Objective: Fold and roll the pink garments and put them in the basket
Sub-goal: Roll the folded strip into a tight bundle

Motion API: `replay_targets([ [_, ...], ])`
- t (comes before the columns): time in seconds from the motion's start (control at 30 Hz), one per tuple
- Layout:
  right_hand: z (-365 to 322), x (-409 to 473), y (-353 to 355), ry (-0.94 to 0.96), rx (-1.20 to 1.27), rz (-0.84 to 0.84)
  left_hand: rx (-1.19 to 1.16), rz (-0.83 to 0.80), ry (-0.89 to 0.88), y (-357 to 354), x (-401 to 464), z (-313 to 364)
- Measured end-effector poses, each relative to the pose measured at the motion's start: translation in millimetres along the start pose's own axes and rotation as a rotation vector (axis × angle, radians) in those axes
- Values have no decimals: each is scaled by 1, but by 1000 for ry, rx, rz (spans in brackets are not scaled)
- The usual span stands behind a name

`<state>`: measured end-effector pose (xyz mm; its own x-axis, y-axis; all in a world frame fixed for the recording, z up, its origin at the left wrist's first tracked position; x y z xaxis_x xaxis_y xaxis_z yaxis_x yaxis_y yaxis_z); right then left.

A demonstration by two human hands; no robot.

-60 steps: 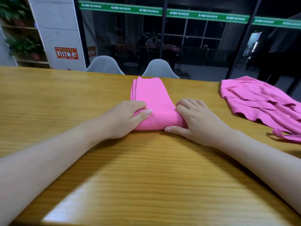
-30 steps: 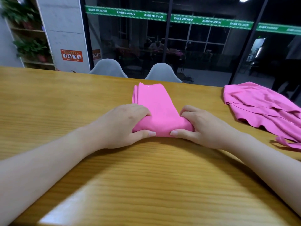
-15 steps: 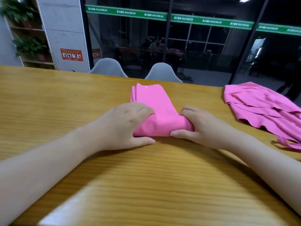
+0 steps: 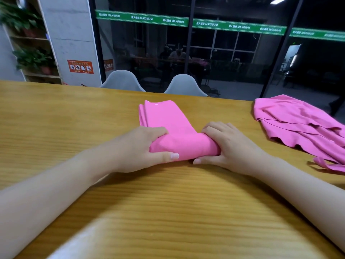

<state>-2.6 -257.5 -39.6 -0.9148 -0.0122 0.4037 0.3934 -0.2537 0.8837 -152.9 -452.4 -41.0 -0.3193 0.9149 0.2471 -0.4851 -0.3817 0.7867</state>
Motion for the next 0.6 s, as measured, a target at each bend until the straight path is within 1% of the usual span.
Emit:
replay_targets([
  [0.07,2,2,-4,-7,99,-37,198,60,-99,0,-4,7],
  [0.13,2,3,-4,-47,207,-84,452,135,-307,0,-7,14],
  [0.17,2,4,-1,-76,280,-116,550,147,-370,-1,-8,16],
  [0.2,1,3,1,-102,362,-152,597,163,-396,-1,-7,16],
  [0.27,-3,2,4,-125,474,-215,589,162,-368,0,-5,17],
  [0.33,-7,1,5,-127,462,-215,512,127,-282,2,-4,18],
  [0.4,-6,-1,6,-120,299,-140,414,69,-153,4,-1,14],
  [0.47,-4,-3,5,-99,46,-85,335,-2,-10,6,-1,10],
  [0.53,-2,-5,4,-86,-92,-61,305,-16,30,6,0,6],
  [0.6,-2,-4,5,-53,-142,-18,336,-5,11,6,0,6],
])
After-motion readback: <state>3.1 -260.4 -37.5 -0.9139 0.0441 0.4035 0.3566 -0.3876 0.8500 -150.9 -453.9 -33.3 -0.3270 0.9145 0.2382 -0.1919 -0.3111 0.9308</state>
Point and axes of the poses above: each hand's wrist, its own x-axis towards the middle knuckle, its own y-axis out of the back of the hand, z = x × y, the point moved 4 cm from there along x, towards the middle knuckle, and after that the axes turned 14 degrees about -x, right-handed, at the moved point
